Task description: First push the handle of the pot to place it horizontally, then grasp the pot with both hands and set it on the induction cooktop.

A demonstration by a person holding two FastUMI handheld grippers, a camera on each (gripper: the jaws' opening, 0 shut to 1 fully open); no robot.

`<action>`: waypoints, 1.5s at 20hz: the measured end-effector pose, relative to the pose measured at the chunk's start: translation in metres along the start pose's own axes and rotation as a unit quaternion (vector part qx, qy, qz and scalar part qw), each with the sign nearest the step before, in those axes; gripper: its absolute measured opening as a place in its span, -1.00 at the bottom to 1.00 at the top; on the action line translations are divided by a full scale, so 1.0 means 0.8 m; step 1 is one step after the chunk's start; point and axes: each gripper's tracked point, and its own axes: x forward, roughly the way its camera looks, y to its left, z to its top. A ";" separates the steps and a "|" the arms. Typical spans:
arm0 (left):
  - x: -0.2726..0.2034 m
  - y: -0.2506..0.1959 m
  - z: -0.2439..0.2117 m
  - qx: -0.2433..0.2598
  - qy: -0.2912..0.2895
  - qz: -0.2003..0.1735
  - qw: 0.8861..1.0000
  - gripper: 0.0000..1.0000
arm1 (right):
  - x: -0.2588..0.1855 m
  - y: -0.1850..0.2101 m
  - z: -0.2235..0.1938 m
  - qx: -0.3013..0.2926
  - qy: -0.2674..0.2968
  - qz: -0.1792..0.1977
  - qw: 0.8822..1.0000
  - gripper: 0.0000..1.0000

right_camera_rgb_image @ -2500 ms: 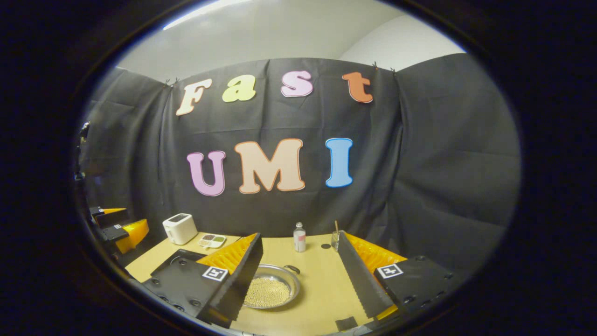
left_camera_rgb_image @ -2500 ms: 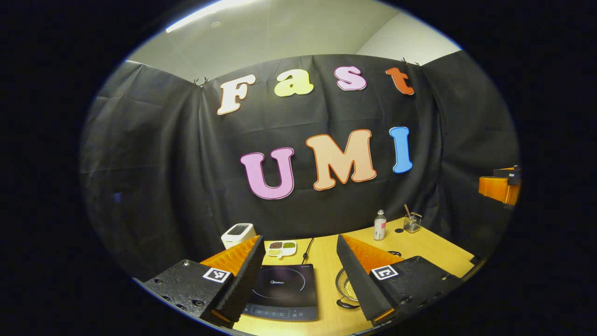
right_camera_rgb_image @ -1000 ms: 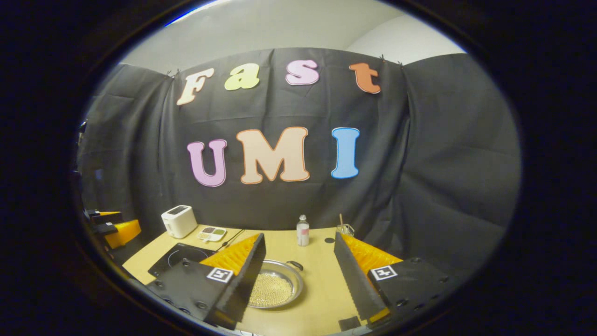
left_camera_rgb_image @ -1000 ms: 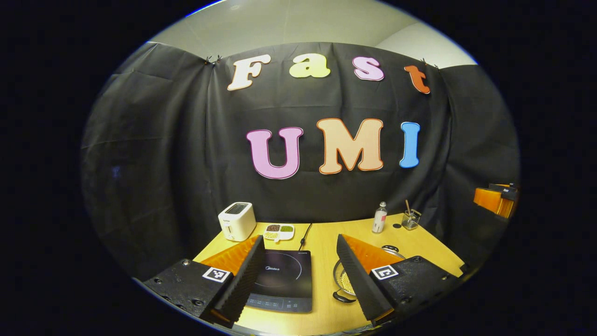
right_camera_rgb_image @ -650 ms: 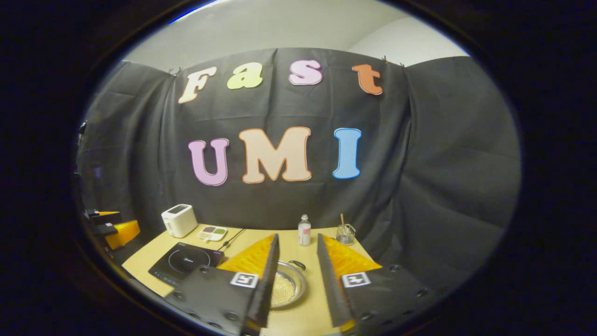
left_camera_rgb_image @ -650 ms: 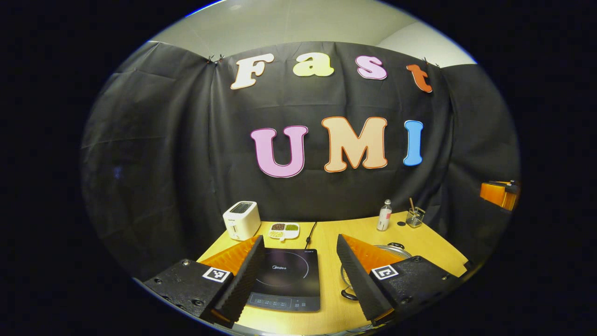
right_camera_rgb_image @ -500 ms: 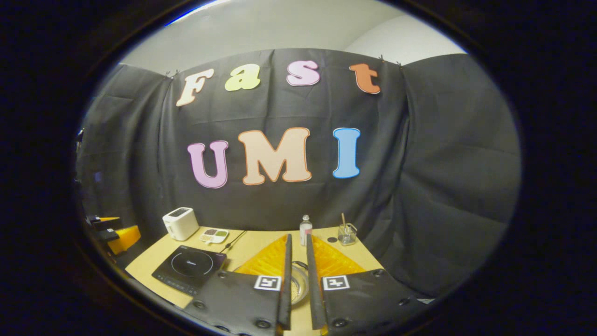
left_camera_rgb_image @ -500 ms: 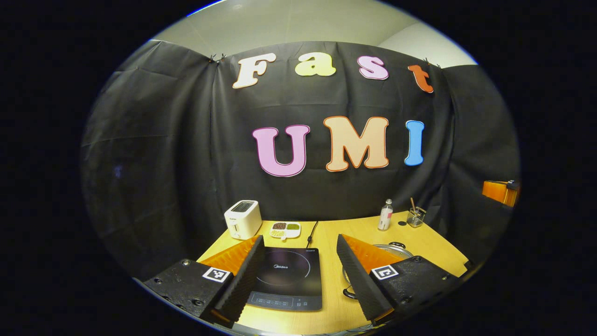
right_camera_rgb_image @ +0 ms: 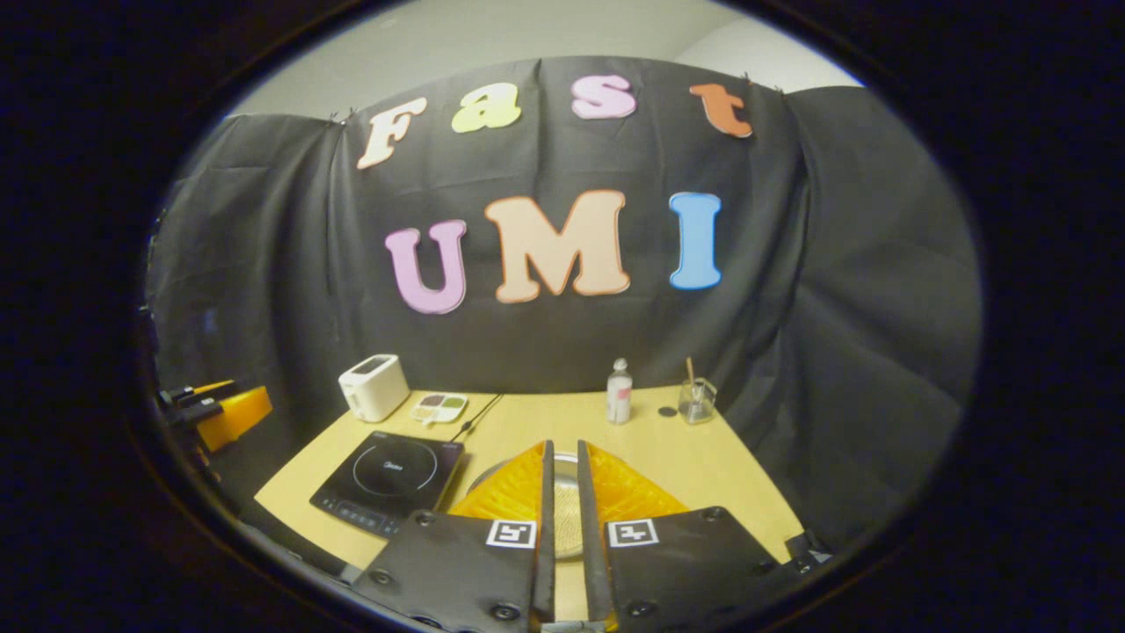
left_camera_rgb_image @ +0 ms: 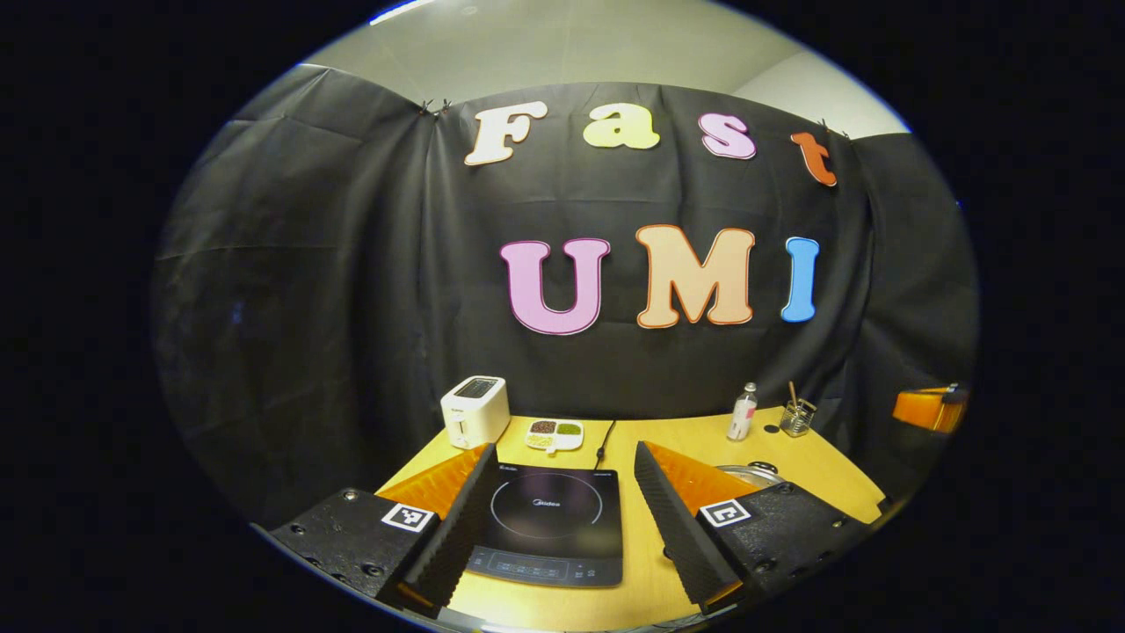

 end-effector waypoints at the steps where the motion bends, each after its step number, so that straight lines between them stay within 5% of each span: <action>1: -0.002 0.006 0.000 0.001 0.001 0.004 1.000 0.89 | 0.004 0.008 -0.017 -0.002 0.019 0.006 1.000 -0.85; 2: -0.003 0.012 -0.003 0.001 0.002 0.008 1.000 0.89 | 0.007 0.013 -0.034 -0.007 0.036 0.006 0.999 -0.69; 5: -0.005 0.031 -0.008 -0.002 0.006 0.019 1.000 0.94 | 0.014 0.033 -0.080 -0.013 0.089 0.024 0.996 -0.69; 6: -0.006 0.036 -0.009 -0.002 0.006 0.023 1.000 0.94 | 0.015 0.041 -0.093 -0.009 0.105 0.032 0.994 -0.85; 7: -0.007 0.042 -0.009 -0.001 0.005 0.026 1.000 0.89 | 0.016 0.047 -0.109 -0.005 0.121 0.038 0.992 -0.69; 10: -0.011 0.059 -0.017 0.007 0.007 0.033 0.999 0.94 | 0.019 0.060 -0.158 0.016 0.177 0.048 0.983 -0.68; 11: -0.013 0.064 -0.018 0.008 0.009 0.034 0.999 0.94 | 0.021 0.067 -0.173 0.030 0.195 0.052 0.979 -0.85; 12: -0.014 0.068 -0.022 0.010 0.011 0.035 0.999 0.94 | 0.022 0.072 -0.186 0.042 0.213 0.055 0.975 -0.68; 14: -0.017 0.076 -0.028 0.013 0.015 0.037 0.999 0.83 | 0.022 0.074 -0.219 0.057 0.250 0.049 0.965 -0.68; 15: -0.019 0.079 -0.030 0.014 0.018 0.038 0.999 0.94 | 0.024 0.073 -0.234 0.062 0.265 0.043 0.961 -0.68; 16: -0.020 0.083 -0.033 0.015 0.021 0.040 0.999 0.94 | 0.027 0.072 -0.250 0.069 0.281 0.036 0.956 -0.94; 17: -0.021 0.087 -0.035 0.013 0.024 0.042 0.999 0.94 | 0.027 0.072 -0.264 0.077 0.299 0.032 0.950 -0.72; 20: -0.023 0.096 -0.043 0.009 0.031 0.046 0.998 0.89 | 0.042 0.079 -0.308 0.087 0.338 0.018 0.937 -0.72; 30: -0.030 0.117 -0.066 0.002 0.052 0.050 0.997 0.94 | 0.095 0.081 -0.372 0.033 0.379 -0.028 0.924 -0.72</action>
